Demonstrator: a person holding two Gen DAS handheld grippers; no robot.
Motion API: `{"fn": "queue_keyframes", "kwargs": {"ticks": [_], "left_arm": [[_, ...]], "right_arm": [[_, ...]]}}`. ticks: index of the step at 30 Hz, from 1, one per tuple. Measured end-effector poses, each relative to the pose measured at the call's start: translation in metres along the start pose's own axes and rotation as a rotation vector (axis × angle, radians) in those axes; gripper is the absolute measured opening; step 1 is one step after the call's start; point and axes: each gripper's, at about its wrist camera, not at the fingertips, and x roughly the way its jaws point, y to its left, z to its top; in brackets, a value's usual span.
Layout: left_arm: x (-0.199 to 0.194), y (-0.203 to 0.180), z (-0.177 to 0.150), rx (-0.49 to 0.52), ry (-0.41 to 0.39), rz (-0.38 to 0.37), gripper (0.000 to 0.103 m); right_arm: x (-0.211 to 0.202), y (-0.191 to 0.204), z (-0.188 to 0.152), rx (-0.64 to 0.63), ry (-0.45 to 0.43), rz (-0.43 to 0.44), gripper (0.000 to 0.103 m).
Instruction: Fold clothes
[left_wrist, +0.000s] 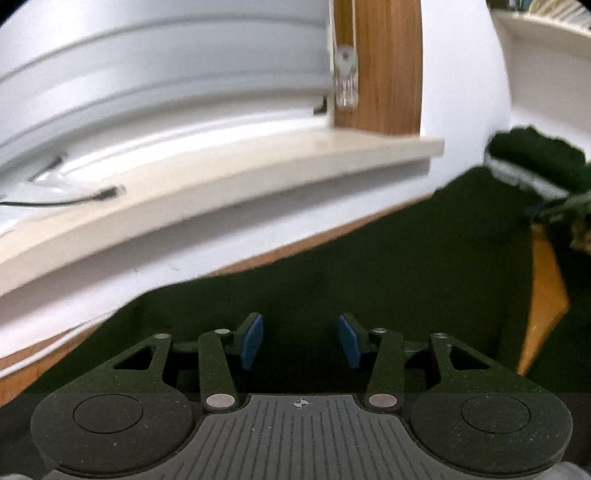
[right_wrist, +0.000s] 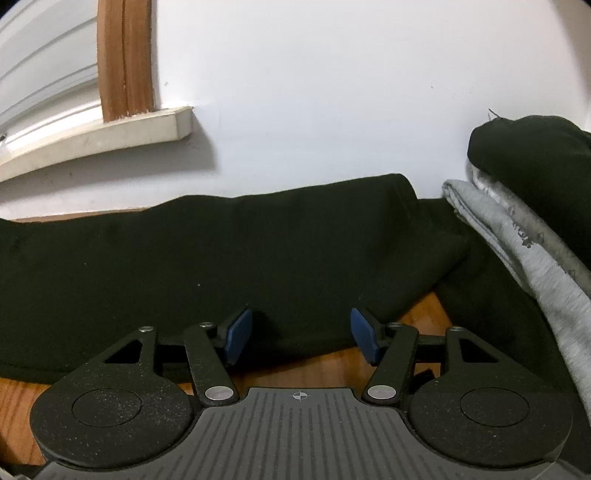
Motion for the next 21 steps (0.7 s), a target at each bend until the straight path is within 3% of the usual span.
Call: {"fn": "queue_keyframes", "kwargs": {"ticks": [2, 6, 10, 13, 17, 21], "left_arm": [[0.007, 0.003, -0.007, -0.008, 0.016, -0.012, 0.05], [0.007, 0.009, -0.025, -0.015, 0.016, -0.028, 0.052], [0.0, 0.022, -0.034, -0.039, 0.009, -0.059, 0.052], [-0.005, 0.029, -0.037, 0.005, 0.014, -0.08, 0.052], [-0.014, 0.044, -0.043, 0.015, 0.014, -0.131, 0.052], [-0.018, 0.046, -0.045, 0.017, 0.013, -0.129, 0.054]], "right_arm": [[-0.003, 0.004, 0.003, -0.019, -0.02, -0.012, 0.06], [-0.014, 0.017, 0.02, 0.018, -0.072, 0.065, 0.06], [-0.007, 0.058, 0.028, -0.072, -0.052, 0.102, 0.06], [-0.002, 0.078, 0.026, -0.103, -0.027, 0.136, 0.06], [-0.006, 0.088, 0.023, -0.107, -0.027, 0.151, 0.06], [-0.009, 0.1, 0.023, -0.112, -0.025, 0.176, 0.06]]}}
